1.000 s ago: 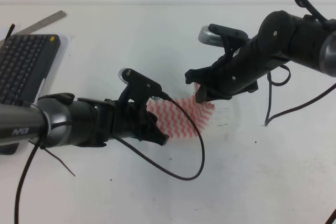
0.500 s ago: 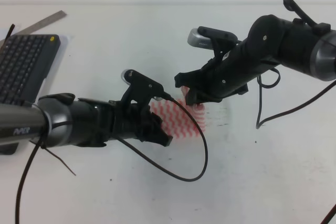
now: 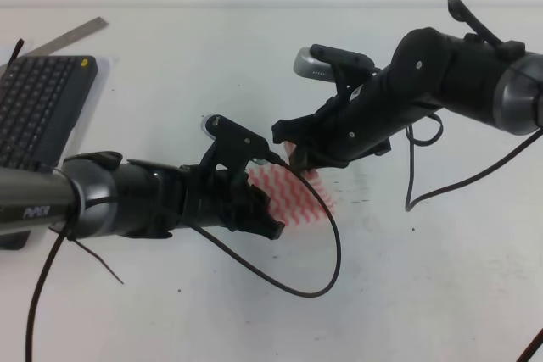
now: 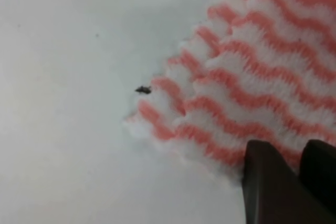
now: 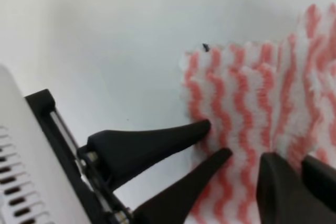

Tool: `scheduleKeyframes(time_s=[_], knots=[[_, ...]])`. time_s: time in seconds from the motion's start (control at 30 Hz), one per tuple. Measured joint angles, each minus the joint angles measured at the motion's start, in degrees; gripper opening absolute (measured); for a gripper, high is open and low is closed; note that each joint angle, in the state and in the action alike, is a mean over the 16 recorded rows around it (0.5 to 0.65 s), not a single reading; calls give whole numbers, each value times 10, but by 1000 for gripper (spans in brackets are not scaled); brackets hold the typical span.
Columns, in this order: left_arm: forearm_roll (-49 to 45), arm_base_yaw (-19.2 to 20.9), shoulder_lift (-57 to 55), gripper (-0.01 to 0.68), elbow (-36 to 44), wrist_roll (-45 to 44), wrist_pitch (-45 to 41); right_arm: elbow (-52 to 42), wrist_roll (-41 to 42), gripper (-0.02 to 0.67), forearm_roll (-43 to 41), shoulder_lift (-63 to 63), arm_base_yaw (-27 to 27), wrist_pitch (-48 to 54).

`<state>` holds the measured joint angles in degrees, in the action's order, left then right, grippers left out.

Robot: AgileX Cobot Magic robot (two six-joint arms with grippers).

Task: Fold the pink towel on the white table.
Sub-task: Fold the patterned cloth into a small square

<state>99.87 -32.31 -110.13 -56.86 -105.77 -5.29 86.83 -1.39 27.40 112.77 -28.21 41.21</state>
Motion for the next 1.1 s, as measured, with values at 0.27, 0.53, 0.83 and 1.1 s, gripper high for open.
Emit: scheduleKeyframes(time_s=[0.27, 0.53, 0.83, 1.1], knots=[[0, 0, -1, 131, 1, 1, -3, 0, 0, -12, 7, 8, -7, -3], [0, 0, -1, 131, 1, 2, -3, 1, 1, -12, 14, 16, -12, -4], [0, 0, 7, 131, 0, 2, 0, 2, 1, -13, 15, 17, -14, -6], [0, 0, 29, 131, 2, -3, 13, 2, 1, -13, 17, 18, -14, -11]])
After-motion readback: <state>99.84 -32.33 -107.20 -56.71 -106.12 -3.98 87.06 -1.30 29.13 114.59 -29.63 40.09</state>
